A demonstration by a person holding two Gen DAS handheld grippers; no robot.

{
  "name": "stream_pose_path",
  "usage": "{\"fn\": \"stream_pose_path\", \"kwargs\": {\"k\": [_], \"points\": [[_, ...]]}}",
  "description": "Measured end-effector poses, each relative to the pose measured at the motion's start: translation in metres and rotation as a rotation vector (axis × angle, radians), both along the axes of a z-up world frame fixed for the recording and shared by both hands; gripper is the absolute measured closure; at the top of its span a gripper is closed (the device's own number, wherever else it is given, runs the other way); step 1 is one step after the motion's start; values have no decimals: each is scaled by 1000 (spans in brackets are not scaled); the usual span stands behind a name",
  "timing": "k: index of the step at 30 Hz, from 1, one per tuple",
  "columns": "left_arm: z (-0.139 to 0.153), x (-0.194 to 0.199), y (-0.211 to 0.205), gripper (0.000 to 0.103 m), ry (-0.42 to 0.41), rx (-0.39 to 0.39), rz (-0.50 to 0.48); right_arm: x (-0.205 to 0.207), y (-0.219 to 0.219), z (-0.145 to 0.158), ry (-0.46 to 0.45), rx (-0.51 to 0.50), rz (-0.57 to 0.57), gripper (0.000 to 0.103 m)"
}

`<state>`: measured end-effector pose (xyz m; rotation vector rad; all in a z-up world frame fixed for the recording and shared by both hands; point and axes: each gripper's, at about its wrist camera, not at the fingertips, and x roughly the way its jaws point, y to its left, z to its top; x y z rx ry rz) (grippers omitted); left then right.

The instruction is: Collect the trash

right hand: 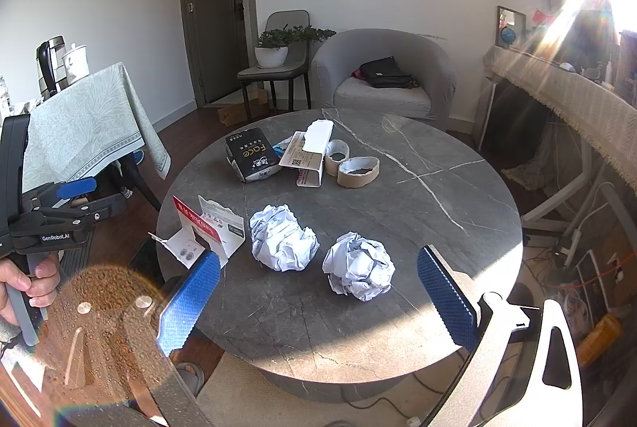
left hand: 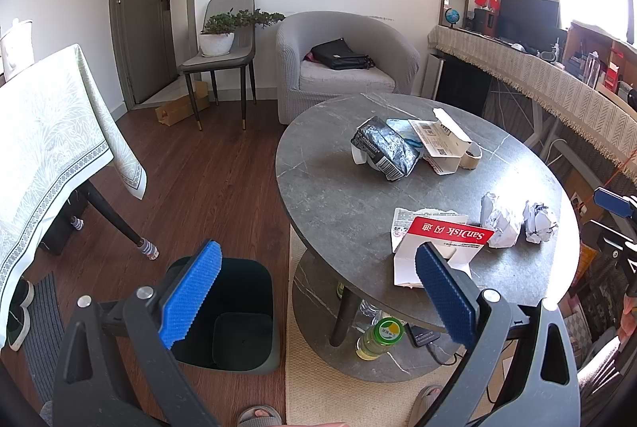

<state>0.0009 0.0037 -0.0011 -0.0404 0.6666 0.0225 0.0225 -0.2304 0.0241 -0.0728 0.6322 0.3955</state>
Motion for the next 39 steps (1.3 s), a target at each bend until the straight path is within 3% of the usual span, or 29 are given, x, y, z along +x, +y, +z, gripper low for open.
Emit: {"fn": "stream_pose_path", "kwargs": {"k": [13,18,23,30,39], "points": [[3,2,-1,5,5,-41,-41,2,2,-8,24,-2,9,3],[-1,1,-16,5,-13,-7,-89,5,-2,-15,40,-2,3,3],[-4,8,-41,16,-9,-7,-182,6,-11,-18,49,17,-11,3],[-19,30,-74,16,45,13,-261,7,-18,-18,51,58,-15,3],[-37,54,-89,16,97,21,-267,9,-21,-19,62,73,-11,3]]}}
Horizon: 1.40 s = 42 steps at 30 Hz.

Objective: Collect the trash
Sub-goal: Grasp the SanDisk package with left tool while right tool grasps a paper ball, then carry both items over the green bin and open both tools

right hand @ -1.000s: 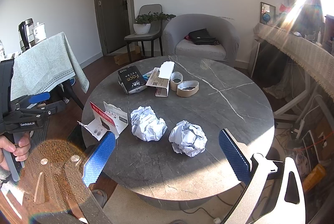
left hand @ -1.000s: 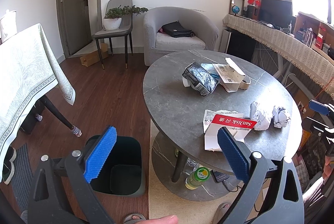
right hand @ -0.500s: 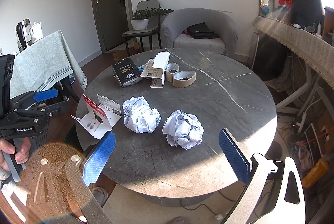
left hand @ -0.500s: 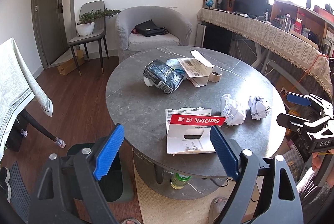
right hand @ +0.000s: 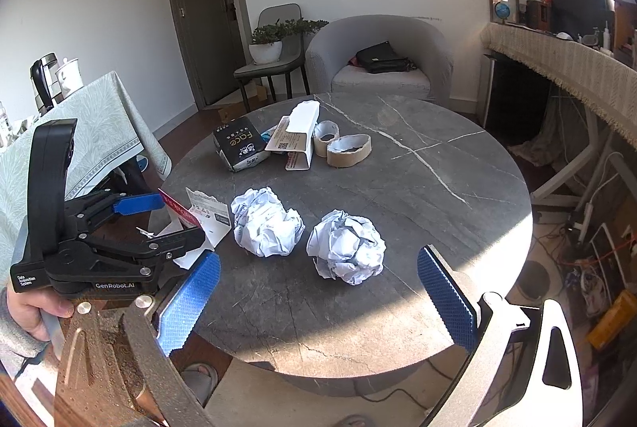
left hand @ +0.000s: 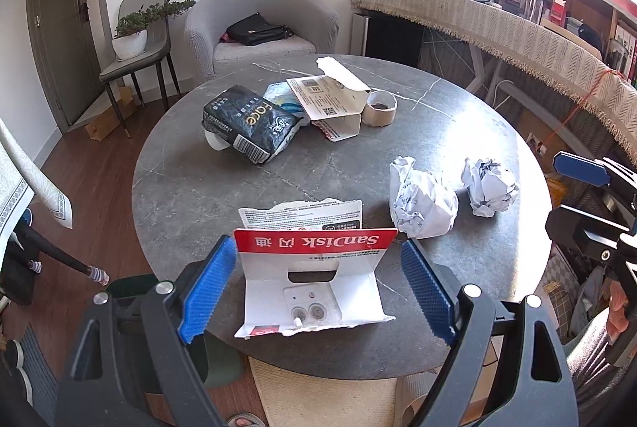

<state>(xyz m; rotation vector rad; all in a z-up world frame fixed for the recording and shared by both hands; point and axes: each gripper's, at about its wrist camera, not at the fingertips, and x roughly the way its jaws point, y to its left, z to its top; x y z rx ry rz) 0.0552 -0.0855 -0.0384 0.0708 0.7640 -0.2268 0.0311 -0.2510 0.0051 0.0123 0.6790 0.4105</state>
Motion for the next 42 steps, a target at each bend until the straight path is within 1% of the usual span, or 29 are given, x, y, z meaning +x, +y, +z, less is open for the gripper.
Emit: {"fn": "stream_pose_path", "kwargs": {"k": [5,6,9,12,17,21,24,27,30,32,37,39,40,42], "points": [[-8,10,0,18,22,-8,7,3,-1,-3,10,0,4,3],[-8,10,0,24,24,-10,8,3,-1,-4,13,-2,4,3],[-8,11,2,25,15,-19,10,4,1,-5,18,-9,5,3],[-6,10,7,25,14,-52,11,5,3,-6,19,-14,4,3],[1,8,13,25,4,-65,18,8,7,-7,22,-31,3,3],[7,3,20,25,-5,-85,35,10,10,-10,29,-68,-18,4],[11,-1,27,25,-11,-106,46,16,10,-15,48,-97,-40,15],[16,-4,35,25,-20,-124,60,22,11,-19,60,-118,-43,17],[19,-6,45,25,-27,-142,78,29,14,-22,64,-139,-51,24],[21,-6,51,25,-27,-156,88,34,15,-24,70,-139,-56,32],[25,-8,67,25,-31,-173,114,44,19,-29,94,-142,-56,38],[26,-9,74,25,-32,-180,124,48,22,-32,109,-153,-50,44],[26,-10,77,25,-33,-181,129,50,24,-34,120,-160,-50,52],[26,-12,85,25,-33,-182,141,51,25,-33,120,-163,-62,56]]}}
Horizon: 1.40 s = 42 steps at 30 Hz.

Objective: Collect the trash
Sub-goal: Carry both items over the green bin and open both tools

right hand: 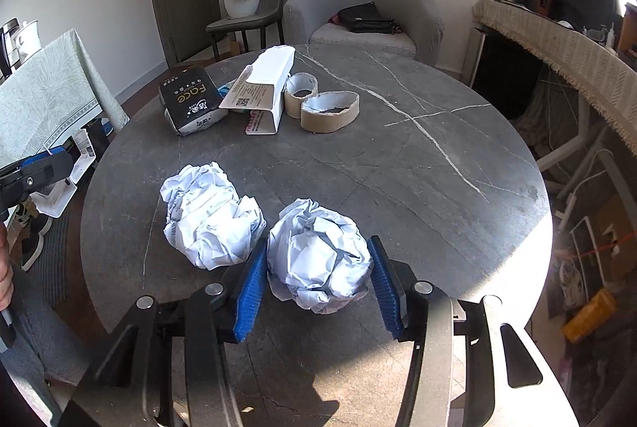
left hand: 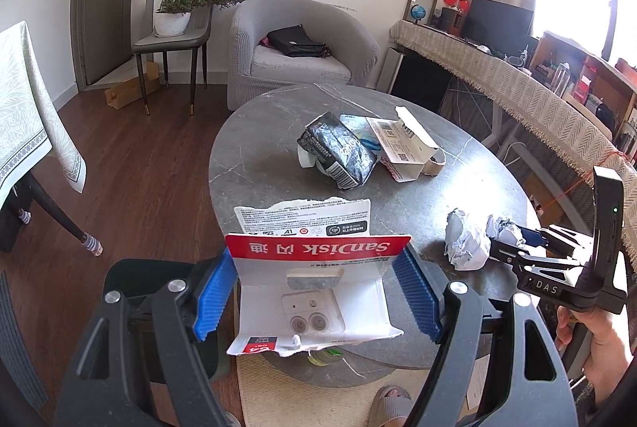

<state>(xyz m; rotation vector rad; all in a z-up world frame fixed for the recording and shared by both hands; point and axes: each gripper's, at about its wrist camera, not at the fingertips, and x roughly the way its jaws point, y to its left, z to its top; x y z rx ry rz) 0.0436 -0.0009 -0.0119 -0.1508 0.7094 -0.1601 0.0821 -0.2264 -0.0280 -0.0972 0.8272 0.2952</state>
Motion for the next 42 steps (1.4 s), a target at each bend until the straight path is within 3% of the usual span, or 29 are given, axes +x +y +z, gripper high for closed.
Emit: {"fn": "stream_pose_path", "kwargs": {"k": [9,20,28,42], "points": [[-7,-4,47,25,14,7,75,1,17,33,-83,45,-45,57],[-42,-2,116,25,97,11,189,4,90,63,-140,123,87,57],[-88,7,166,25,215,-3,274,6,151,63,-111,157,198,57],[-170,21,209,25,420,-12,331,1,262,37,-22,153,383,57]]}}
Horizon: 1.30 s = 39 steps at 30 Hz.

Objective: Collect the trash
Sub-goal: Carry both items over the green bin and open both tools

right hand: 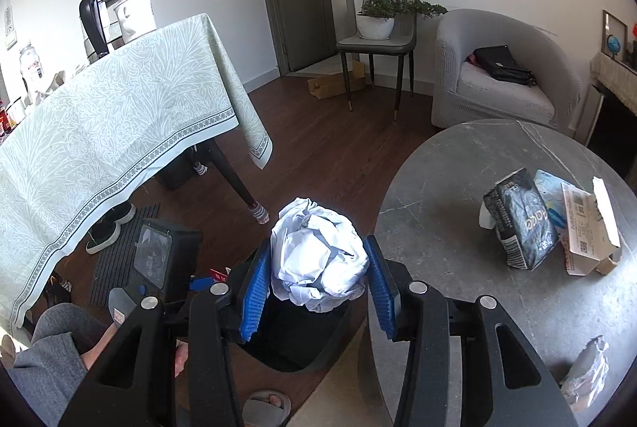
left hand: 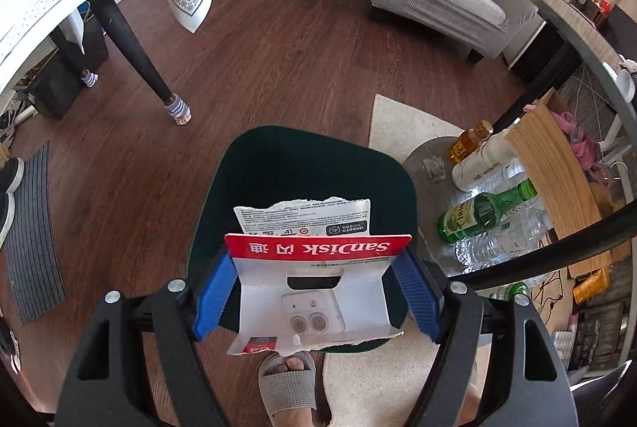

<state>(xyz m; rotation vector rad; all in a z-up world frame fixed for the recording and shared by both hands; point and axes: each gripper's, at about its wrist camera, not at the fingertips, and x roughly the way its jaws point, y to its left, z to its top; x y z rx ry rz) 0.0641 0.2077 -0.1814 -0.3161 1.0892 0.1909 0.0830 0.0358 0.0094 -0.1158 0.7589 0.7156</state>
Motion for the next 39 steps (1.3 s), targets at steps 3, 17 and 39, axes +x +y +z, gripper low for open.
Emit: {"fn": "stream_pose_path", "kwargs": {"k": [3,17,39], "points": [[-14,3,5,25,35,-3,-2,-1,19,-7,22,-7,34,57],[2,-23,44,22,-24,31,28,10,82,-41,113,-19,84,56],[161,-82,45,64,-360,73,48,19,135,-161,323,-239,108,56]]}}
